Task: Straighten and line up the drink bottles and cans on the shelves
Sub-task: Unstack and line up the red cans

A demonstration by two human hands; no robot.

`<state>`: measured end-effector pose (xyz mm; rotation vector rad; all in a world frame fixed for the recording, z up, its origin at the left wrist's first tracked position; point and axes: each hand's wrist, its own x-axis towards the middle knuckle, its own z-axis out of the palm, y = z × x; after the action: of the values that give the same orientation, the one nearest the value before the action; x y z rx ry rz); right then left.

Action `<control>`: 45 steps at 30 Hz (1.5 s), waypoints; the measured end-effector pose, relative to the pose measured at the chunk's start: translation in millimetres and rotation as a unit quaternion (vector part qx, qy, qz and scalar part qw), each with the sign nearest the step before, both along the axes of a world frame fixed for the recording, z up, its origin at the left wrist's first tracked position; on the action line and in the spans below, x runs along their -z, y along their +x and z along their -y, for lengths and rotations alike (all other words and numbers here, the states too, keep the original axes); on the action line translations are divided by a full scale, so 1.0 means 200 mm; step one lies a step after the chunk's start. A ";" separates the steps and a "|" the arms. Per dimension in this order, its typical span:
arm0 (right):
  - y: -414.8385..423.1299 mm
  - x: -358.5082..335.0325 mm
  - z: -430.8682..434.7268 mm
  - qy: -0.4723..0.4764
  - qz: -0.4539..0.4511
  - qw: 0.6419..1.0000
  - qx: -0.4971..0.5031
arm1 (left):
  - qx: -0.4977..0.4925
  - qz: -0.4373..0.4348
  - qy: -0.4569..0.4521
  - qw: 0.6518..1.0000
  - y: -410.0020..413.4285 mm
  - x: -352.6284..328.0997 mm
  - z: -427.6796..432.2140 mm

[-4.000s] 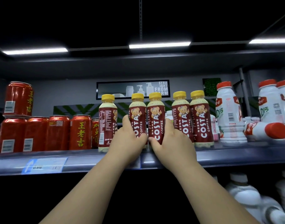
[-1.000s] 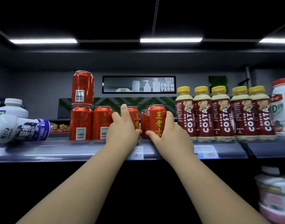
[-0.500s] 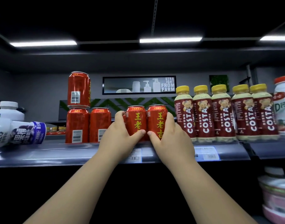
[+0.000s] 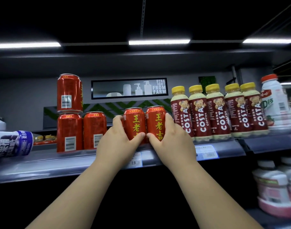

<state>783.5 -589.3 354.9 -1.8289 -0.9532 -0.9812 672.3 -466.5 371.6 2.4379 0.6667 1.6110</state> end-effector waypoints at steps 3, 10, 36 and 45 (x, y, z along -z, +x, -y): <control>0.00 0.00 0.00 -0.001 -0.004 1.000 -0.003 | -0.006 -0.009 0.002 1.000 0.00 0.00 0.00; 0.01 0.00 0.01 -0.002 -0.009 1.000 -0.029 | 0.005 -0.001 -0.005 1.000 0.00 0.00 0.01; -0.58 -0.16 -0.59 -0.055 -0.114 0.985 -0.115 | 0.022 -0.018 -0.052 0.998 -0.68 -0.07 -0.60; -0.59 -0.12 -0.61 -0.079 -0.100 0.989 -0.076 | -0.043 -0.052 -0.027 0.997 -0.66 -0.03 -0.62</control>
<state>666.0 -467.4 379.8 -1.9117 -1.0520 -0.6320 539.9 -342.3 378.3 2.4997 0.8296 1.4844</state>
